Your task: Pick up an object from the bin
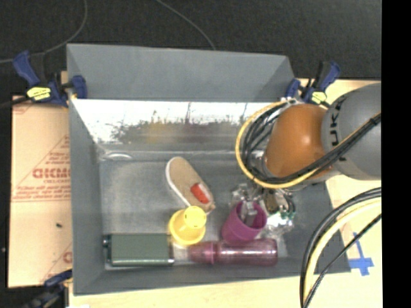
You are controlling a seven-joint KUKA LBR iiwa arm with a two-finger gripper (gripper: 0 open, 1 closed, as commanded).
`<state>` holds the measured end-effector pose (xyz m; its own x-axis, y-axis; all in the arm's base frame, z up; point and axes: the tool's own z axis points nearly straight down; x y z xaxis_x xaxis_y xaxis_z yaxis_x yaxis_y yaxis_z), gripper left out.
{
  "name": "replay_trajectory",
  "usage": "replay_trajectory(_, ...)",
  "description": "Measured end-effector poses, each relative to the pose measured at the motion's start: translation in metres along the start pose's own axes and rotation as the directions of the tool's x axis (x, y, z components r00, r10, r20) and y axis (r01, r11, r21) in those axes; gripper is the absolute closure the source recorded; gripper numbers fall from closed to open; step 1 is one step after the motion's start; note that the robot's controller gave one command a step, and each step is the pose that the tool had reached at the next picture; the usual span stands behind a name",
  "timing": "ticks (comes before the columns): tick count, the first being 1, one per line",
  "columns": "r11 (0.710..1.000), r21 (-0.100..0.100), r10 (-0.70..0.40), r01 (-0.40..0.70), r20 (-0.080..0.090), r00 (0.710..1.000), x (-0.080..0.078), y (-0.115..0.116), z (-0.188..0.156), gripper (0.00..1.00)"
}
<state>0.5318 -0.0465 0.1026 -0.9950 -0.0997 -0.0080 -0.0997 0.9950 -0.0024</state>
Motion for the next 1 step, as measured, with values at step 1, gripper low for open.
replay_trajectory(1, 1.000, 0.000, 0.000, 0.000, 0.000, 1.000, 0.0000, 0.0000, 0.0000, 1.00)
